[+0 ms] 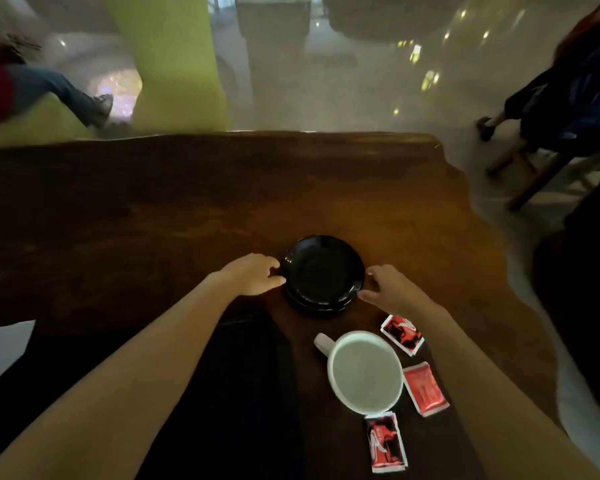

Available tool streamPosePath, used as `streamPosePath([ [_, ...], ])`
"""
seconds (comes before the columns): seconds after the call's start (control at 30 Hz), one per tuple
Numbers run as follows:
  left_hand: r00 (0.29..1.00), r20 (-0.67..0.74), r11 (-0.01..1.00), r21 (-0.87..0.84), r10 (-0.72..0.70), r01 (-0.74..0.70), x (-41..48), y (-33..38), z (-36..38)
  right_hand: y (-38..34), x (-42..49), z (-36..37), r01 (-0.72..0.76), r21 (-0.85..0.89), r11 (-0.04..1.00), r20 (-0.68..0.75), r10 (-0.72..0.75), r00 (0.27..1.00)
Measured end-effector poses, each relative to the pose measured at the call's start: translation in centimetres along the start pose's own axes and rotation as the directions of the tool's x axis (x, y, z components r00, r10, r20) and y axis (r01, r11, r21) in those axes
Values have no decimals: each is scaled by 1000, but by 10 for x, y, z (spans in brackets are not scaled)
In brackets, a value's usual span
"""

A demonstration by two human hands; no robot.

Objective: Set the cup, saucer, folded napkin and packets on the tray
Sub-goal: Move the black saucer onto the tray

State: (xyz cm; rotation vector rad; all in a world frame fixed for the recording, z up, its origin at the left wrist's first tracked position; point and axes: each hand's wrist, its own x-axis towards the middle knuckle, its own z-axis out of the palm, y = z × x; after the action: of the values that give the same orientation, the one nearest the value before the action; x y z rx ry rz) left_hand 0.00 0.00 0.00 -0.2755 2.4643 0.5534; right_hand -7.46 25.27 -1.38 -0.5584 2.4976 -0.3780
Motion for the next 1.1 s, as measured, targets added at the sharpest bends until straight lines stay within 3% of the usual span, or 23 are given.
streamPosePath([
  [0.23,990,-139,996,72,-32,43,23,11,1,-10,23,-2,-39,22,999,8,39,999],
  [0.37,986,-108,979,-174,-129,109,27,18,1,-18,33,0,-93,136,986,5,94,996],
  [0.5,970,-40,789,-591,-238,169,19,26,4,-25,32,-2,-183,351,918,52,176,983],
  [0.57,962,-31,705,-687,-271,176,13,26,4,-29,29,-7,-187,405,895,52,182,982],
  [0.8,958,-48,591,-795,-282,135,-20,17,-17,-57,5,-34,-50,476,878,-44,81,996],
  [0.97,944,-116,493,-868,-309,55,-62,-11,-31,-95,-15,-48,-28,629,777,-2,38,999],
  [1.1,921,-160,356,-934,-354,-25,-123,-43,-31,-133,-37,-44,16,729,684,38,-64,997],
])
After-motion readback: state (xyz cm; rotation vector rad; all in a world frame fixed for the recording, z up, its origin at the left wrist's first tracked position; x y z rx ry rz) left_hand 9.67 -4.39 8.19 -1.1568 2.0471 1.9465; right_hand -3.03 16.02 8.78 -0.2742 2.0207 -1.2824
